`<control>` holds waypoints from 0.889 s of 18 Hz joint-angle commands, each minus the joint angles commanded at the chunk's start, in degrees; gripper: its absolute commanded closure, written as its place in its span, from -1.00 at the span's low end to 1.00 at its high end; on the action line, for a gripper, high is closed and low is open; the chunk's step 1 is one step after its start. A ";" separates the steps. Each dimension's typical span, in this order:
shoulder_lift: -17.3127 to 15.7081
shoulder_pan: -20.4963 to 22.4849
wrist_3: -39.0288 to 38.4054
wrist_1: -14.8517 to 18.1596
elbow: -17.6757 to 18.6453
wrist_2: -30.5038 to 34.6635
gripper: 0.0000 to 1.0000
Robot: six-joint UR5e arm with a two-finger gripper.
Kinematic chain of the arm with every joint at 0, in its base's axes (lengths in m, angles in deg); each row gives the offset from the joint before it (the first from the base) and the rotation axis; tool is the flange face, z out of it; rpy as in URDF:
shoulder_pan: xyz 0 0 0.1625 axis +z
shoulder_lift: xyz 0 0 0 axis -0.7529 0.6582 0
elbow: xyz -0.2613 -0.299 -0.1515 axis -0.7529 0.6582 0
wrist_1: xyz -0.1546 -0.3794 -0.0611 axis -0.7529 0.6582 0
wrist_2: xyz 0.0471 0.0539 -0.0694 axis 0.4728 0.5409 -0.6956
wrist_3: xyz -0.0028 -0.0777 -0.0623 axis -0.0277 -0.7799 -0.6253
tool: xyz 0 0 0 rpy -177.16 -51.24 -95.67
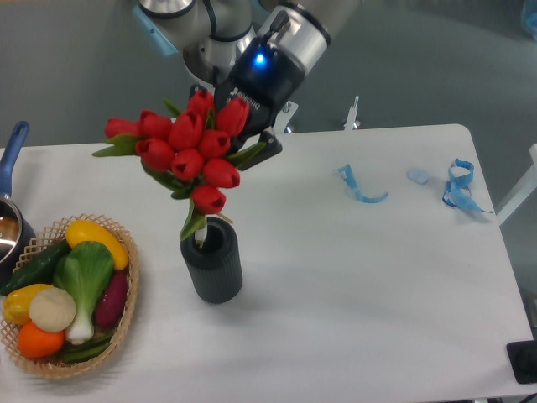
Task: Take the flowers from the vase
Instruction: 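Carry the held tulips away from the vase toward the blue ribbons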
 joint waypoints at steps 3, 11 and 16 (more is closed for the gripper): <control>0.61 6.93 0.61 -0.44 0.00 0.26 0.42; 10.89 13.64 15.28 -0.79 -2.63 6.12 0.42; 11.95 13.90 15.82 -0.70 -2.99 6.94 0.42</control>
